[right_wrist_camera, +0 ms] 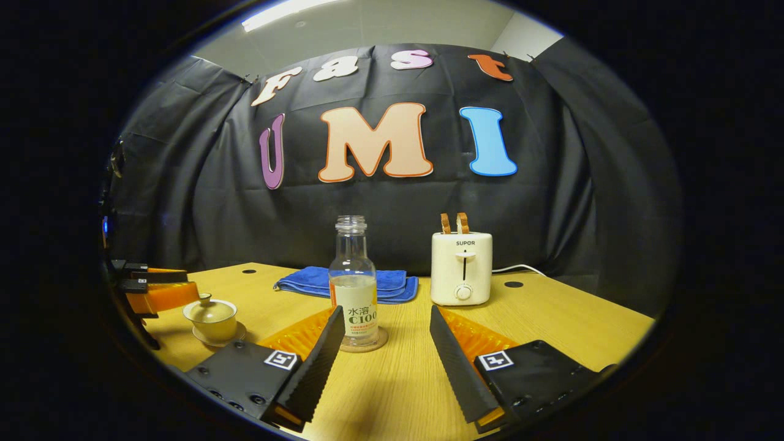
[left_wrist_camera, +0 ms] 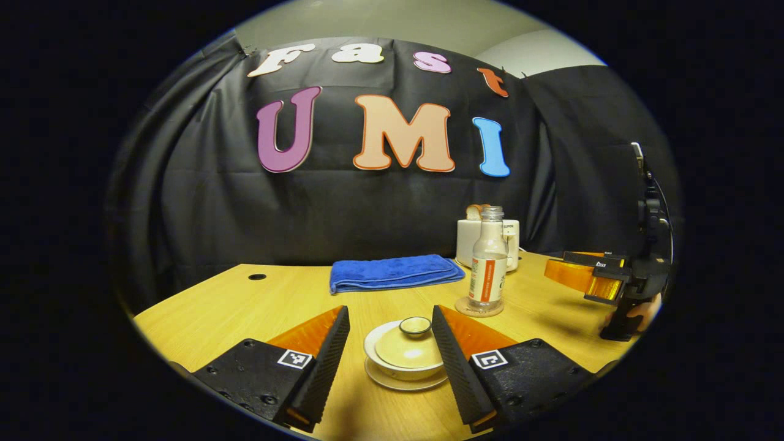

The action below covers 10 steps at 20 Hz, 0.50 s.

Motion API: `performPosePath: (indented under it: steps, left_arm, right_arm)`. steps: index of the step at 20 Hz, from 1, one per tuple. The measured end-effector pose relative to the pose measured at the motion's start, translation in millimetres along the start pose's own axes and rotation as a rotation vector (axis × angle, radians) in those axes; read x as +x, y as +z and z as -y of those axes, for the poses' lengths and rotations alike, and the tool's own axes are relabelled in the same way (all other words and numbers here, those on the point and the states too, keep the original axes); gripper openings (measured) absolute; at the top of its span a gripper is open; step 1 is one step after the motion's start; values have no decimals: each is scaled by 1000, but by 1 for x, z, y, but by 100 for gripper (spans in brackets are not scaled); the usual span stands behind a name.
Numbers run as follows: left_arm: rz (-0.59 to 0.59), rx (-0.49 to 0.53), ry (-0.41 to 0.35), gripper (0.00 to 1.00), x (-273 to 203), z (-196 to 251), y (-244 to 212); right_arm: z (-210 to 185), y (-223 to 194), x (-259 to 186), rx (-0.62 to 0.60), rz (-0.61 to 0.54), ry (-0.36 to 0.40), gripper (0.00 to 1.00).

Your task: Open the teacup lid with one hand, grasp the water bottle and pour water into the teacup with the other hand; after pouring, place the water bottle on the coaster and then close the teacup lid.

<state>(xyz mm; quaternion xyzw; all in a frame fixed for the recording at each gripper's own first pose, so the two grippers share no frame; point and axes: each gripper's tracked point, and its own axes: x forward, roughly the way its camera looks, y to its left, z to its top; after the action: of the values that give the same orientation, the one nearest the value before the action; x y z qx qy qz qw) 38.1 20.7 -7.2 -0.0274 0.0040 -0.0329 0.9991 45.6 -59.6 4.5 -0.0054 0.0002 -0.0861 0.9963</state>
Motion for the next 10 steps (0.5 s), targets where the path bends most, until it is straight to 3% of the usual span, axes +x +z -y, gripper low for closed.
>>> performPosePath:
  steps: [10]
  left_arm:
    - [10,7,214,79,-27,-62,1]
  right_arm:
    - [26,2,-12,-4,6,-102,90]
